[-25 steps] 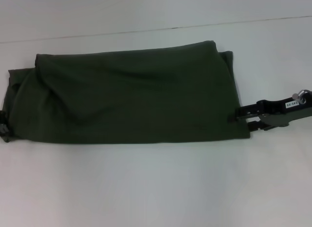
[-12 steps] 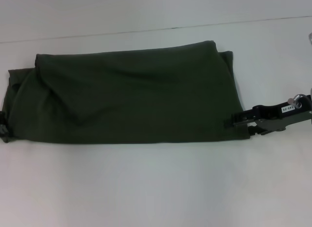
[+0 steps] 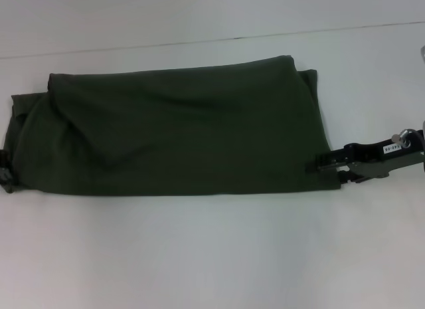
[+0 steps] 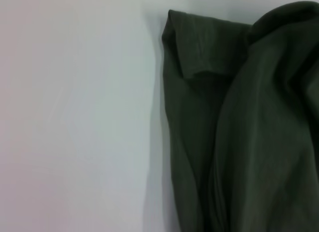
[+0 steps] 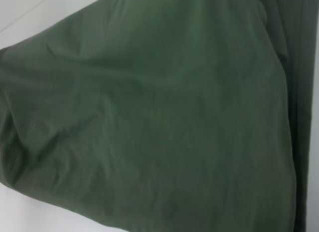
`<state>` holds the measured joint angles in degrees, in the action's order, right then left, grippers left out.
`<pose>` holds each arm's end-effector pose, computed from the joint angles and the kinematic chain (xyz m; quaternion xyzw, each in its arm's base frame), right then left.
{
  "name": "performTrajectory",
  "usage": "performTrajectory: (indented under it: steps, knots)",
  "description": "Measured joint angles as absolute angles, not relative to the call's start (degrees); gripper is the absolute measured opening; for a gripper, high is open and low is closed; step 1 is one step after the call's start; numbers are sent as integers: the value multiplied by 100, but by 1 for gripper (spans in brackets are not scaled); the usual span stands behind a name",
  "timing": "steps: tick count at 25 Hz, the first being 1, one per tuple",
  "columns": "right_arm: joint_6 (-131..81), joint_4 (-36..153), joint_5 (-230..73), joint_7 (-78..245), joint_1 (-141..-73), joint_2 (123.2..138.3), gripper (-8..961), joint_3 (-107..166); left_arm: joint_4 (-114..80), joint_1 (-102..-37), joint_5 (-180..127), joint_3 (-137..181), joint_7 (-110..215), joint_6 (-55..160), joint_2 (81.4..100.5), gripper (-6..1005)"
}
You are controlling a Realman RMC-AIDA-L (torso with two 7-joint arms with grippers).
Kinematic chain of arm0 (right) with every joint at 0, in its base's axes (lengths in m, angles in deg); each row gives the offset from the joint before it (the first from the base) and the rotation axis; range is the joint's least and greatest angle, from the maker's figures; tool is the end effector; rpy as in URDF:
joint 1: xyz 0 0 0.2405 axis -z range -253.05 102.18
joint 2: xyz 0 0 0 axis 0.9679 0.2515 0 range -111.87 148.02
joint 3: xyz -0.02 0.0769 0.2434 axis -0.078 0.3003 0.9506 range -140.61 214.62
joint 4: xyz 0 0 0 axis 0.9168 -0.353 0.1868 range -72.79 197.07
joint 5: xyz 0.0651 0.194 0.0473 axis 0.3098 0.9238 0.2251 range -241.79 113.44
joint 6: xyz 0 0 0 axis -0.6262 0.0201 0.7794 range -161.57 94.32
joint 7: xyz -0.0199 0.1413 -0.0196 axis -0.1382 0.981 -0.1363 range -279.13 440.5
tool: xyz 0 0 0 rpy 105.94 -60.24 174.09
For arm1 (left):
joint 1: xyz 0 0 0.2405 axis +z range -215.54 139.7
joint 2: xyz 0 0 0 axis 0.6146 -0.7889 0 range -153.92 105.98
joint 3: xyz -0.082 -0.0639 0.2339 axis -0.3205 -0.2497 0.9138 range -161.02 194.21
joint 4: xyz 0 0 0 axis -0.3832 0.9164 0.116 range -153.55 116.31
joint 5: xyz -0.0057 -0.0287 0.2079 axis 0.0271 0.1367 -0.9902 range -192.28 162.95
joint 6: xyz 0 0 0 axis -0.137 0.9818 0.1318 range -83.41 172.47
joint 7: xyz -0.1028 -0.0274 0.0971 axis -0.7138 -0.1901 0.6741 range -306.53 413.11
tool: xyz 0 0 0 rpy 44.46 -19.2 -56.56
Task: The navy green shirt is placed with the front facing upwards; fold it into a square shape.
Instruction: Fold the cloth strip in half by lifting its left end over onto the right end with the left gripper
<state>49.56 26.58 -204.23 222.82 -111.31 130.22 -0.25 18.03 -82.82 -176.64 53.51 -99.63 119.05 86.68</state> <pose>0.3141 0.3495 0.0304 -0.7283 0.6729 0.0674 0.1108 -0.3138 0.3971 0.0597 -0.7078 -0.6576 0.0653 0.2496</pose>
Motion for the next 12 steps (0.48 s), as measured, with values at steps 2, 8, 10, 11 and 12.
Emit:
performTrajectory:
  steps: [2, 8, 10, 11, 12]
  knots:
    - [4952, 2647, -20352, 22270, -11123, 13022, 929, -15, 1804, -8268, -17664, 5350, -9963, 11903, 8668, 30]
    - [4957, 2707, -20161, 22167, -11112, 13022, 928, -22, 1804, -8259, -17664, 5350, -9963, 11898, 8668, 29]
    - [4961, 2715, -20153, 22173, -11114, 13022, 928, -45, 1804, -8262, -17664, 5350, -9963, 11898, 8668, 29]
    - [4961, 2721, -20156, 22182, -11118, 13022, 928, -57, 1804, -8264, -17664, 5350, -9963, 11897, 8668, 29]
    - [4959, 2725, -20160, 22189, -11120, 13021, 928, -72, 1803, -8267, -17664, 5350, -9963, 11896, 8668, 29]
